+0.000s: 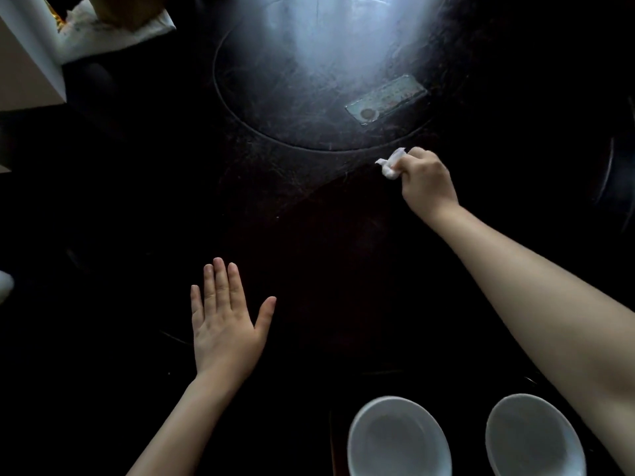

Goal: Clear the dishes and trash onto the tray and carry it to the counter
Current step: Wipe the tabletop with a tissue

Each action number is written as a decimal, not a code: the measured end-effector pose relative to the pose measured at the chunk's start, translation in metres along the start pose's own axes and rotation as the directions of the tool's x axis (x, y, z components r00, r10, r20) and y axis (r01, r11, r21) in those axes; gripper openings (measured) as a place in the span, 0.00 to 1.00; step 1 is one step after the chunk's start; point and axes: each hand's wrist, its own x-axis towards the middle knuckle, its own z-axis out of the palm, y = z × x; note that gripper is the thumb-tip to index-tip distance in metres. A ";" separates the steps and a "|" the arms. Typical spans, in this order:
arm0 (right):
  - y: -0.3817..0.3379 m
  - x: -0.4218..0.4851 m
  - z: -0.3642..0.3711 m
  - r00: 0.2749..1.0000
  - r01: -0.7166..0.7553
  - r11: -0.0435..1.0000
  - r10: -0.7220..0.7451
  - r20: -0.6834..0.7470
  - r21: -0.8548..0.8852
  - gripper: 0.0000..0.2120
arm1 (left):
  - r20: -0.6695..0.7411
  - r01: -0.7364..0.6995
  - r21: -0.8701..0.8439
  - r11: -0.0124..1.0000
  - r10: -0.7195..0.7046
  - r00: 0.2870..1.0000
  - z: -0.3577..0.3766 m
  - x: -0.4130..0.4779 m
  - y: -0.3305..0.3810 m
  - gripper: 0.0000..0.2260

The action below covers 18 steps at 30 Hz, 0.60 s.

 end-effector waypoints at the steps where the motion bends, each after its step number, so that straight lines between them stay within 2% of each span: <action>1: -0.006 -0.001 0.000 1.000 -0.009 1.000 0.009 -0.020 0.004 0.09 | 0.000 0.003 -0.005 1.000 -0.003 1.000 0.000 0.000 0.000 0.39; 2: -0.014 -0.005 0.000 0.999 0.030 0.999 -0.029 -0.040 0.026 0.09 | 0.000 0.007 -0.009 1.000 -0.007 1.000 -0.001 0.000 0.001 0.39; 4: -0.033 -0.028 0.001 0.973 0.231 0.969 -0.230 -0.027 0.090 0.09 | -0.006 0.010 -0.007 1.000 -0.010 1.000 -0.001 0.000 0.001 0.38; 6: -0.053 -0.069 0.002 0.896 0.426 0.892 -0.439 0.061 0.150 0.11 | -0.011 0.009 0.001 1.000 -0.009 1.000 0.000 0.000 0.001 0.38; 10: -0.085 -0.146 -0.008 0.793 0.491 0.828 -0.554 0.253 0.271 0.11 | -0.024 -0.001 0.008 1.000 0.001 1.000 0.002 0.000 0.000 0.40; 11: -0.087 -0.152 -0.013 0.782 0.470 0.833 -0.546 0.301 0.292 0.10 | -0.027 -0.003 0.003 1.000 0.003 1.000 0.003 0.001 0.000 0.40; 13: -0.086 -0.147 -0.023 0.837 0.300 0.876 -0.431 0.337 0.377 0.07 | -0.024 -0.005 0.000 1.000 0.005 1.000 0.003 0.001 0.000 0.42; 15: -0.081 -0.127 -0.033 0.923 0.030 0.889 -0.199 0.329 0.456 0.06 | -0.029 -0.011 -0.005 1.000 0.010 1.000 0.002 0.000 0.000 0.41; 16: -0.077 -0.115 -0.037 0.935 -0.098 0.883 -0.075 0.345 0.460 0.06 | -0.033 -0.011 -0.009 1.000 0.011 0.999 0.001 0.000 0.000 0.41; 18: -0.065 -0.091 -0.046 0.872 -0.340 0.817 0.089 0.481 0.465 0.06 | -0.036 -0.010 -0.013 1.000 0.010 0.999 0.001 0.000 0.000 0.39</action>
